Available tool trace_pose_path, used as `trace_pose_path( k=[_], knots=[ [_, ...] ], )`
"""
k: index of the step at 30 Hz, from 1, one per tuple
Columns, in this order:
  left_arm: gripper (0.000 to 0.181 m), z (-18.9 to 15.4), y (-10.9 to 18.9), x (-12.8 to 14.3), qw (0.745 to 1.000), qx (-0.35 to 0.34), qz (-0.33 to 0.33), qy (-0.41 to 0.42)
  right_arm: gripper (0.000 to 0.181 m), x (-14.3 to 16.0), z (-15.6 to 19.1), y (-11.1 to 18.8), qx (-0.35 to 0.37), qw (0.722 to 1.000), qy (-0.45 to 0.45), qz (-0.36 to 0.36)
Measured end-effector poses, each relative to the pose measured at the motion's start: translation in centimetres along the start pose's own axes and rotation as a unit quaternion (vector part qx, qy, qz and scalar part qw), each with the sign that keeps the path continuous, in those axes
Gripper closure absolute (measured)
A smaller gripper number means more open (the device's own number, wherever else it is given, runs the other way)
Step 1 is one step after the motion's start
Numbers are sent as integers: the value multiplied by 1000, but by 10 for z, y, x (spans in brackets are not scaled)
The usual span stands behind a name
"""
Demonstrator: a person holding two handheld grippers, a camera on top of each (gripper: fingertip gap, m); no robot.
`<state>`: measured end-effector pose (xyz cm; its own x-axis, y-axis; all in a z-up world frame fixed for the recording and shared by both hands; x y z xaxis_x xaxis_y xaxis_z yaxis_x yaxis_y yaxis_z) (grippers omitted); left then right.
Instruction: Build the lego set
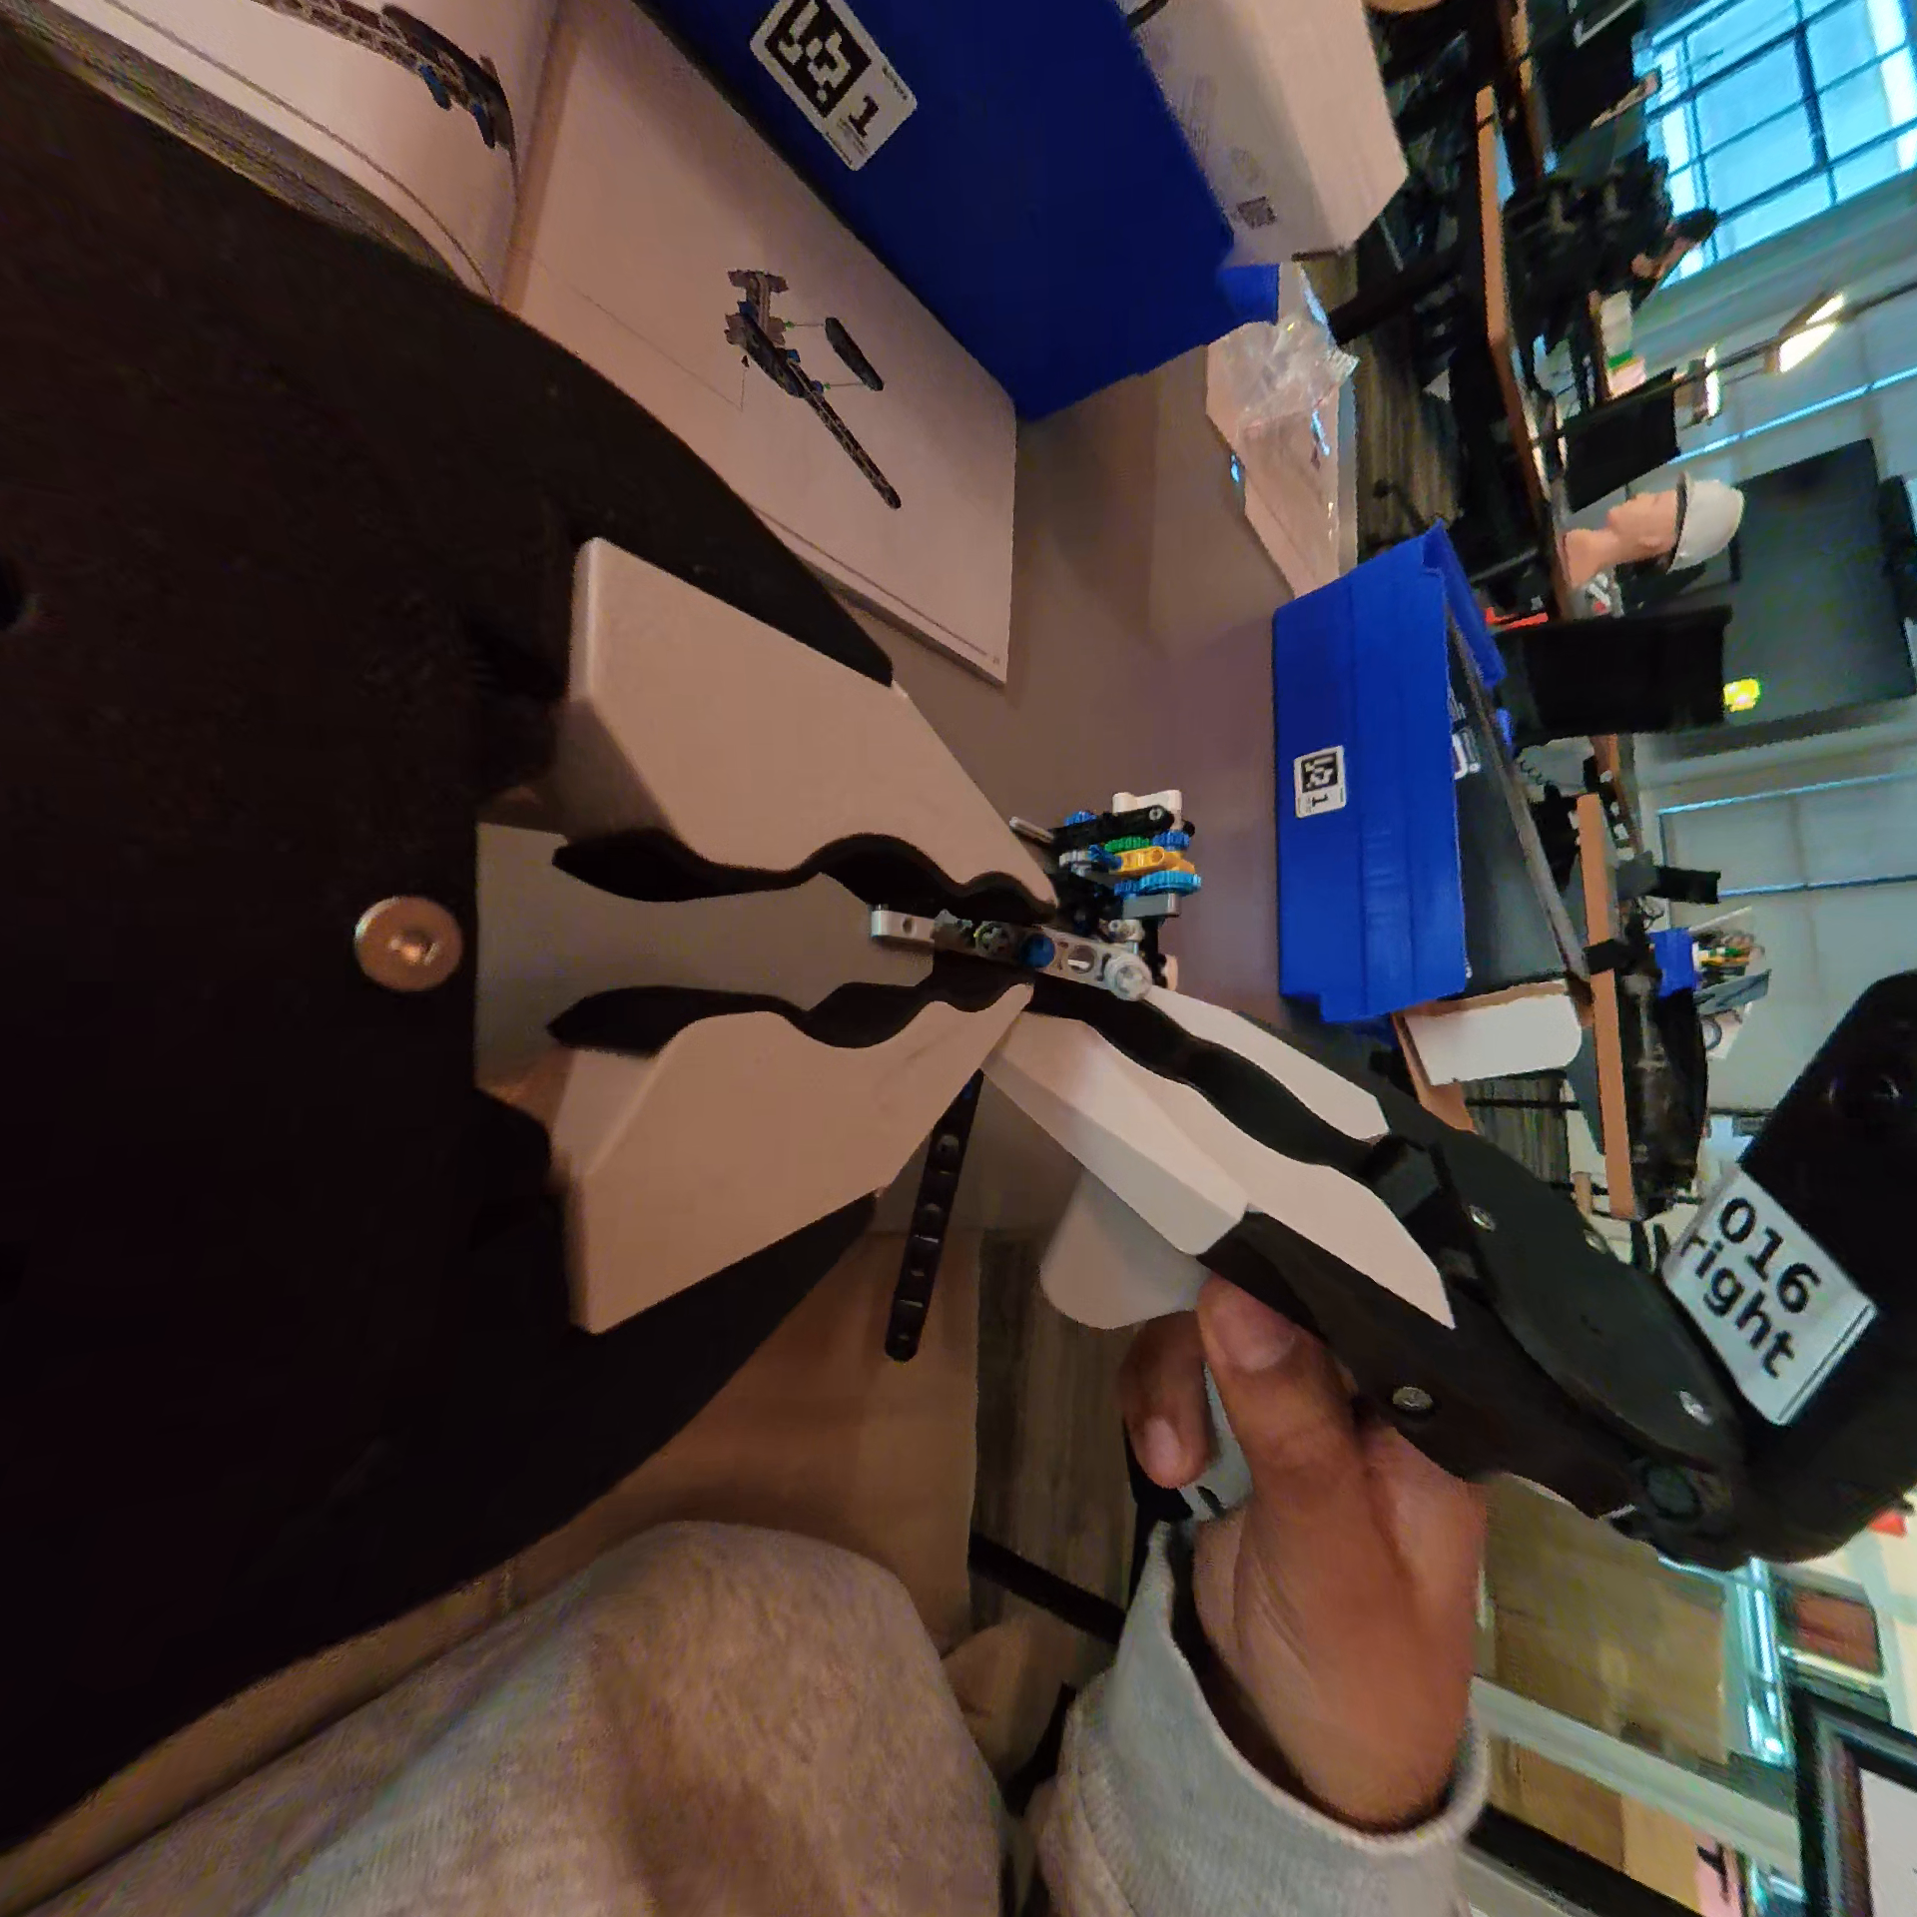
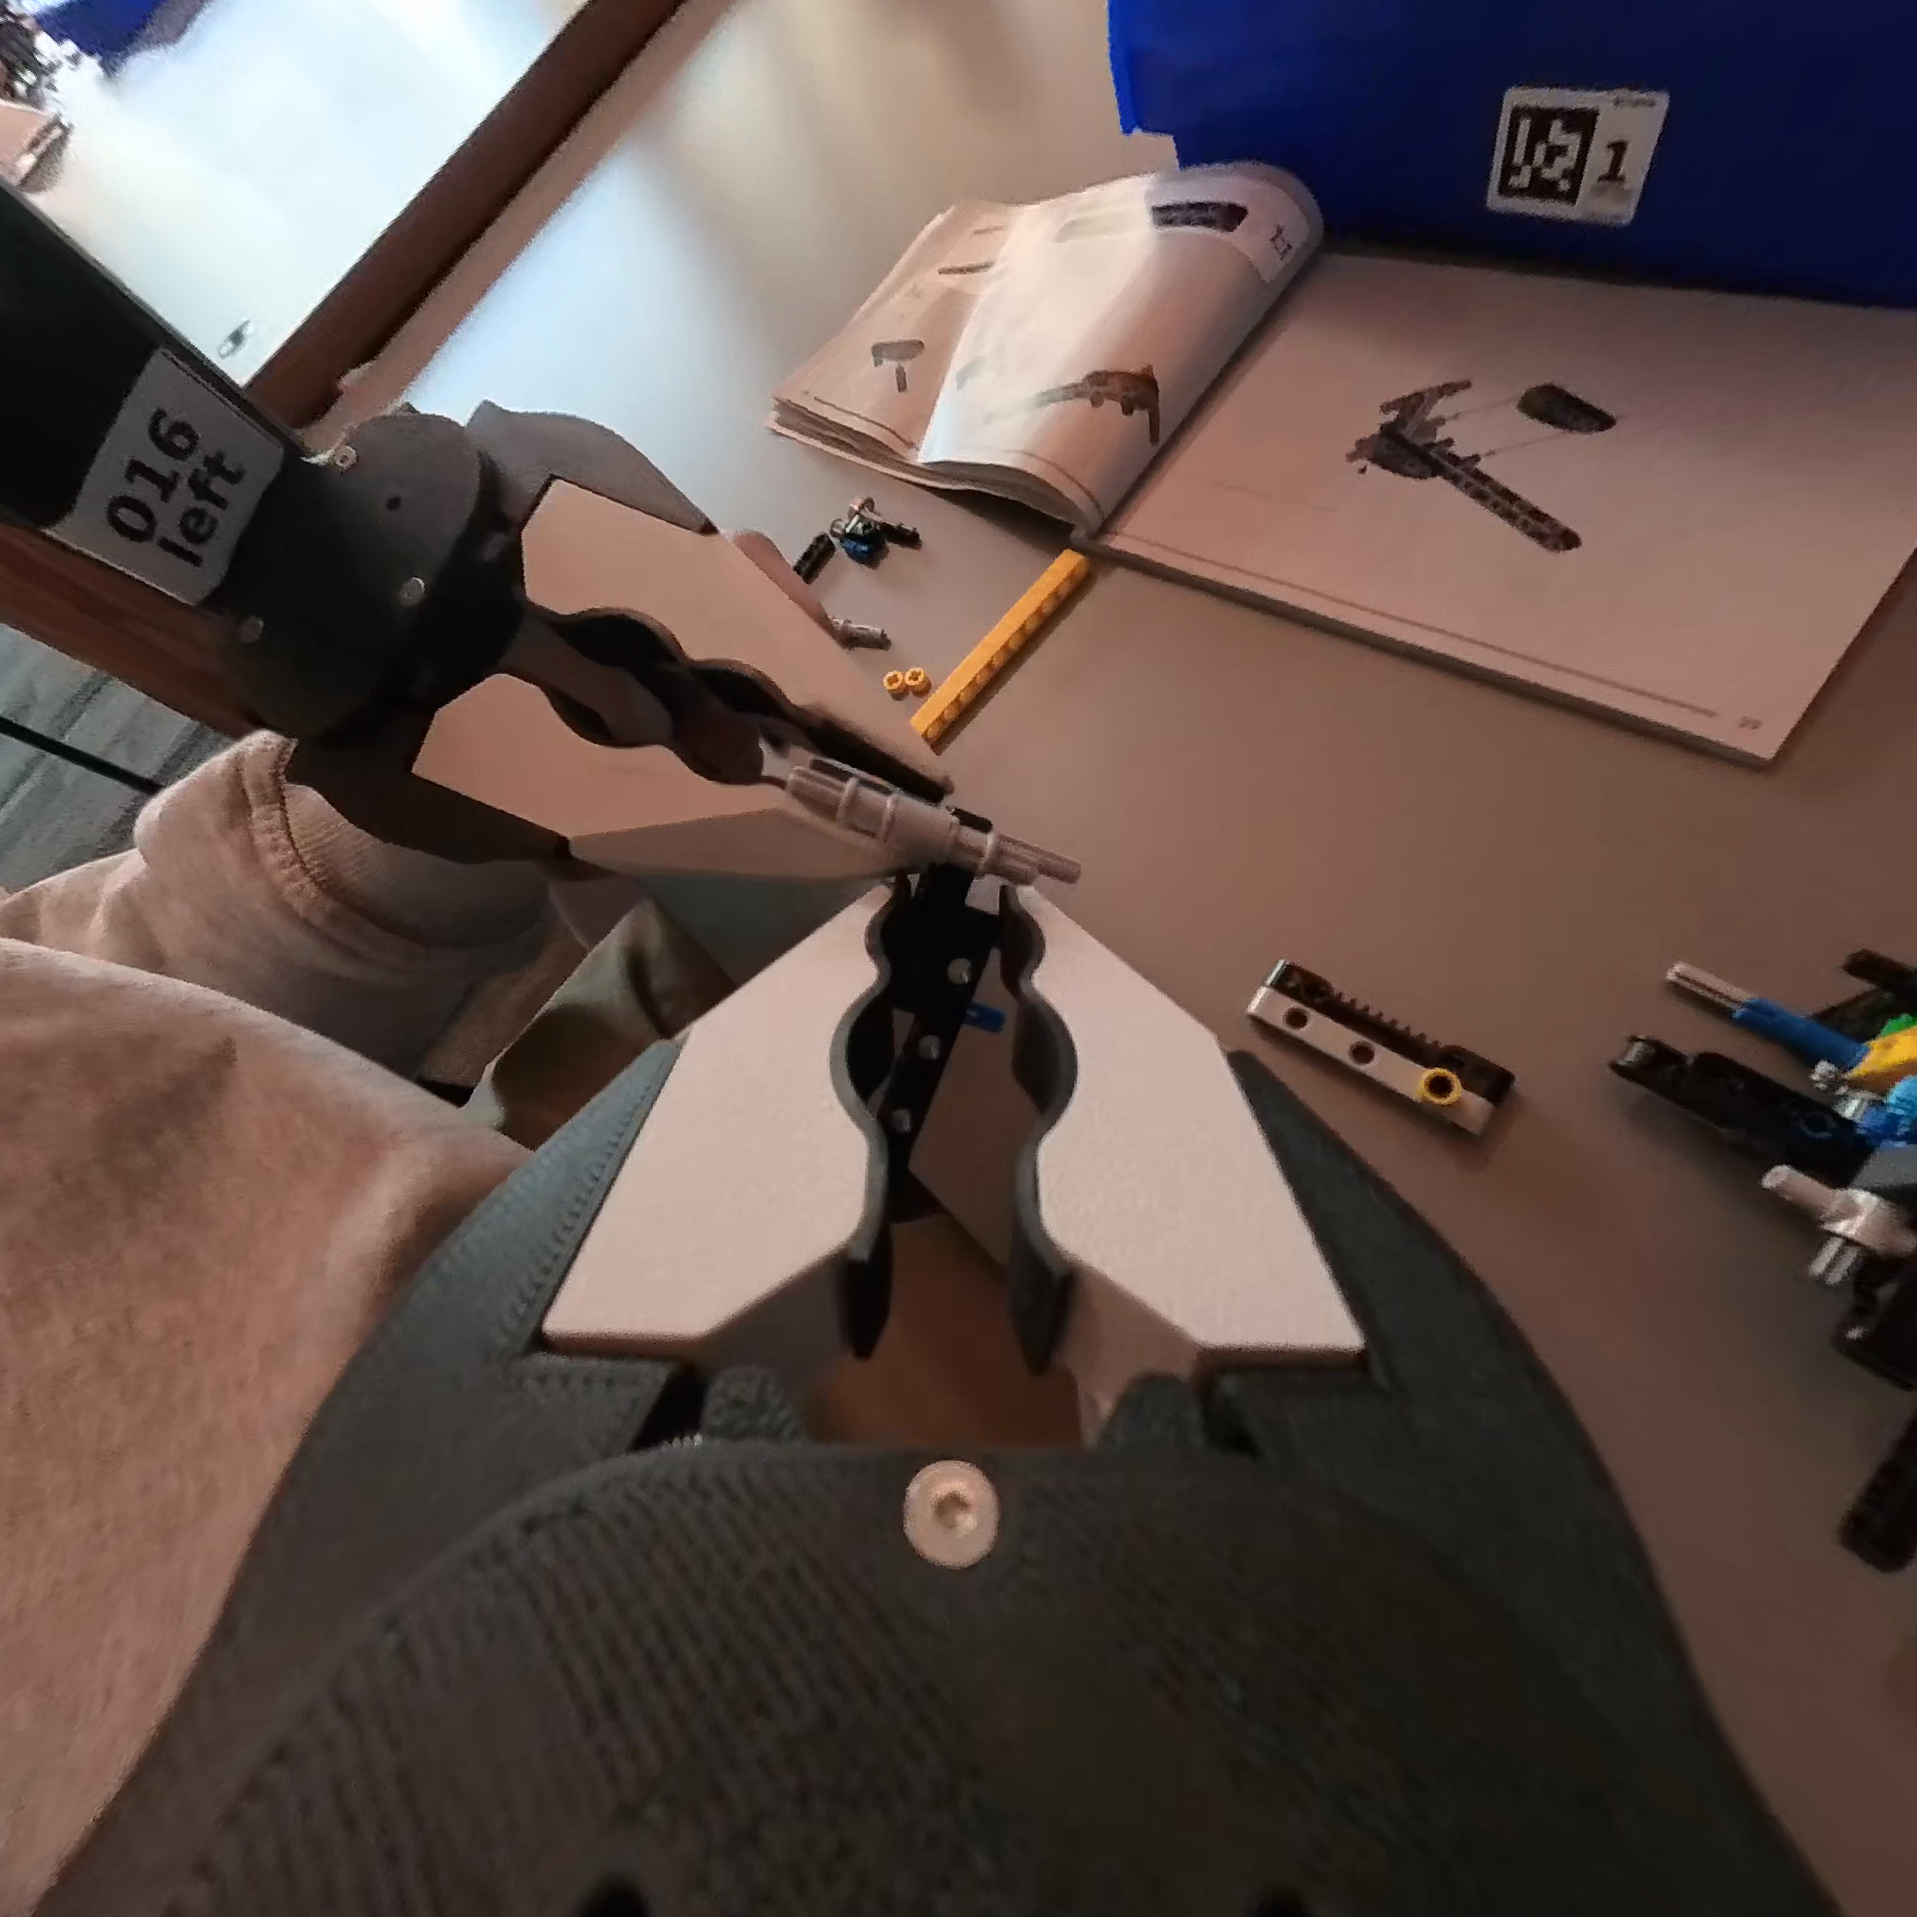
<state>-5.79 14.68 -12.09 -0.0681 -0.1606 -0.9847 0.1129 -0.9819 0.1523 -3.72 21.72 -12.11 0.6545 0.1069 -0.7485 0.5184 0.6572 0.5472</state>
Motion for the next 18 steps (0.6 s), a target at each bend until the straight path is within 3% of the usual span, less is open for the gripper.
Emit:
trace_pose_path(
  k=[1, 9, 18],
  knots=[
    [177, 0, 0, 0, 1000, -1, -1, 4, 165, -1, 0, 0, -3, 1000, 2, -4],
    [166, 9, 2, -2, 999, -24, -12, 34, 165, -5, -3, -2, -10, 999, 34, -41],
    [160, 15, 9, -5, 993, 17, -35, 109, 165, -13, 7, 0, 51, 973, 211, -74]
  ],
)
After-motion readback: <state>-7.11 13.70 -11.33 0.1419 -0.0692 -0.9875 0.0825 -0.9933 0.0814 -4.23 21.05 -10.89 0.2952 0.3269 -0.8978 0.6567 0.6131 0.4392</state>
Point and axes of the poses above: each gripper's, where its closed fingertips meet, y back along the fingers, x out of its underside, z = x × y across the jaws, the point moved 5 cm from there along y, back along the fingers, and after that the axes turned 2 degrees about -x, right-handed, at the moved point
